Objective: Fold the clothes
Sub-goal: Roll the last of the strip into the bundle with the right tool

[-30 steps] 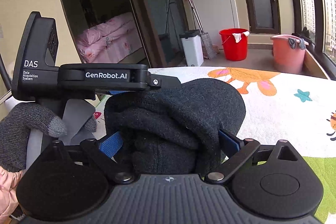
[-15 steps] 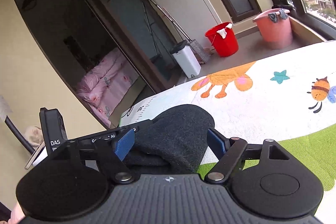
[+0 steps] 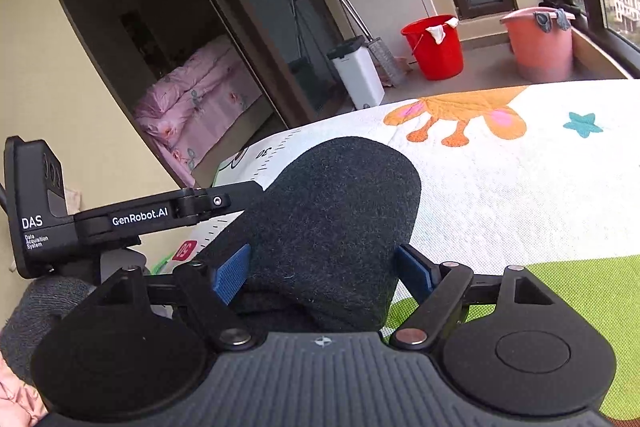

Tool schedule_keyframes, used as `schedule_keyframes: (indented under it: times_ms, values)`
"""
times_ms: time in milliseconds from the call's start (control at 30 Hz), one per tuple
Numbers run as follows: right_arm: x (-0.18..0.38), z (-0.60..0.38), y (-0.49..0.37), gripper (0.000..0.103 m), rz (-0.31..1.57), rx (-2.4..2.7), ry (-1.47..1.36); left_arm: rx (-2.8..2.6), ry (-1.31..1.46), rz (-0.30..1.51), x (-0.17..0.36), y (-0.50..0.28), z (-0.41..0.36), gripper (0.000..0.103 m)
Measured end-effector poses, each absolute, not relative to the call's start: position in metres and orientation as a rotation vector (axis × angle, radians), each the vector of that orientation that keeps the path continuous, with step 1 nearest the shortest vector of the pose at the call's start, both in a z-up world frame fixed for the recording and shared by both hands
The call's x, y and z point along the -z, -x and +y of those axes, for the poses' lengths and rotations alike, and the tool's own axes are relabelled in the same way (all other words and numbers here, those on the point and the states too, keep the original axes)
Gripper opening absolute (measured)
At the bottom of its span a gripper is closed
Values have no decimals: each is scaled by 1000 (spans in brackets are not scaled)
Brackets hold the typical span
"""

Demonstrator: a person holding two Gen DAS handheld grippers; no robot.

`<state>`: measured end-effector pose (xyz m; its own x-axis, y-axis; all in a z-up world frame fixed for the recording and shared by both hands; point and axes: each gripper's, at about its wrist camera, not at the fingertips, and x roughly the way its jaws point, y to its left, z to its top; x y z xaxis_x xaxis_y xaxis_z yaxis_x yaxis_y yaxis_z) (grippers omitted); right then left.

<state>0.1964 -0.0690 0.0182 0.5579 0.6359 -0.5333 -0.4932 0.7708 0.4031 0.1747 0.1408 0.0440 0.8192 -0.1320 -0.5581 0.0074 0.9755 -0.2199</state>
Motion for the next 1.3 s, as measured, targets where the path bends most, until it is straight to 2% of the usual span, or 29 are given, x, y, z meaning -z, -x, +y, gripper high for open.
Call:
schedule_keyframes:
  times_ms: [167, 433, 500, 533, 567, 700, 733, 767, 967, 1167, 1267, 1300]
  values:
    - [-19, -49, -190, 84, 671, -673, -111, 106, 211, 614, -45, -169, 136, 103]
    - [-31, -87, -187, 86, 656, -652, -194, 110, 243, 652, -17, -185, 129, 103]
    - [-42, -100, -187, 68, 620, -609, -201, 103, 255, 651, -14, -187, 129, 103]
    - [-46, -104, -188, 48, 611, -593, -208, 102, 266, 653, -13, -188, 130, 103]
    - [-47, -106, -192, 43, 623, -595, -229, 101, 278, 656, -11, -189, 130, 103]
    - [-22, -86, -206, 42, 732, -614, -231, 84, 287, 664, -10, -184, 132, 103]
    - [-18, -86, -208, 45, 737, -617, -251, 59, 277, 664, -12, -181, 134, 103]
    - [-13, -86, -210, 53, 742, -619, -272, 53, 277, 665, -14, -177, 136, 103]
    - [-10, -90, -211, 68, 733, -603, -232, 49, 257, 666, -31, -147, 139, 103]
    - [-13, -89, -205, 68, 705, -591, -182, 77, 331, 628, -40, -126, 141, 103]
    - [-17, -82, -203, 59, 689, -602, -148, 135, 323, 580, -50, -120, 134, 103]
    - [-19, -79, -203, 59, 690, -611, -148, 138, 293, 584, -51, -123, 130, 103]
